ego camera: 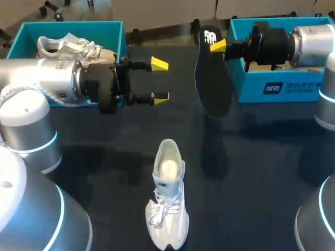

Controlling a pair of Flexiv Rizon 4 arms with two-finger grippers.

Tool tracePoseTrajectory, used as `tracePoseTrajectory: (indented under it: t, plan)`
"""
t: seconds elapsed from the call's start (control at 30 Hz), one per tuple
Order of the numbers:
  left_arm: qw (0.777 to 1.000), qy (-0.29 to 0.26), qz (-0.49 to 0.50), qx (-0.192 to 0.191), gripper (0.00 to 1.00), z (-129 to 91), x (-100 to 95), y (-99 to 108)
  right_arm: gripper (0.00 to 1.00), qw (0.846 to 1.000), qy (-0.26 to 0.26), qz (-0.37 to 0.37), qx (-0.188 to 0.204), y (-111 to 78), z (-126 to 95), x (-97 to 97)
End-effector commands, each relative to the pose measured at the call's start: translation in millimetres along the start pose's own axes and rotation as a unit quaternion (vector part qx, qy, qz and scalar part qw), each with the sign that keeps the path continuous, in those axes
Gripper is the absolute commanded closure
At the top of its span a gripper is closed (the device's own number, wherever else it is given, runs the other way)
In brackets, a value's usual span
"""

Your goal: Take the shoe out of the shoebox, open the shoe tongue, remove and reinsert the insole, then place the shoe into the shoebox

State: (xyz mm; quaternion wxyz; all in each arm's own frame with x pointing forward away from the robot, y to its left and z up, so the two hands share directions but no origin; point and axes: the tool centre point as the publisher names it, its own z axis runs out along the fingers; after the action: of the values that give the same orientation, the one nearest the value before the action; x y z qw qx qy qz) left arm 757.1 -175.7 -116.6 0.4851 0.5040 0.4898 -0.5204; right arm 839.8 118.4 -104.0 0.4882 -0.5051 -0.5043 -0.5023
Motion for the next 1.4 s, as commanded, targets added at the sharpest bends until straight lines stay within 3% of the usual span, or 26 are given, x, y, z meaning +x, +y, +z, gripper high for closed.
tracePoseTrajectory:
  t: [0.03, 0.57, 0.87, 0.93, 1.0, 1.13, 1.27, 1.4]
  plan:
    - [1.000, 0.004, 0.009, -0.012, 0.00, 14, 2.9, 4, 1.00, 1.000, 0.000, 0.000, 0.001, 0.5, 1, -0.1]
    - [1.000, 0.014, 0.018, -0.013, 0.00, 58, 0.1, 25, 1.00, 1.000, 0.000, 0.000, 0.001, 0.5, 1, -0.1]
    - [0.999, 0.015, 0.022, -0.020, 0.00, 73, -1.9, 31, 1.00, 1.000, 0.000, 0.000, 0.001, 0.5, 1, -0.1]
    - [0.999, 0.014, 0.023, -0.022, 0.11, 75, -1.6, 30, 1.00, 1.000, 0.000, 0.000, 0.001, 0.5, 1, -0.1]
    - [0.999, 0.014, 0.025, -0.022, 0.12, 78, -1.5, 31, 1.00, 1.000, 0.000, 0.000, 0.001, 0.5, 1, -0.1]
    - [0.999, 0.014, 0.027, -0.024, 0.34, 84, -1.1, 32, 1.00, 1.000, 0.000, 0.000, 0.001, 0.5, 1, -0.1]
    - [0.999, 0.014, 0.027, -0.025, 0.36, 90, -1.5, 34, 1.00, 1.000, 0.000, 0.000, 0.001, 0.5, 1, -0.1]
    - [0.999, 0.012, 0.029, -0.025, 0.48, 92, -4.2, 34, 1.00, 1.000, 0.000, 0.000, 0.001, 0.5, 1, -0.1]
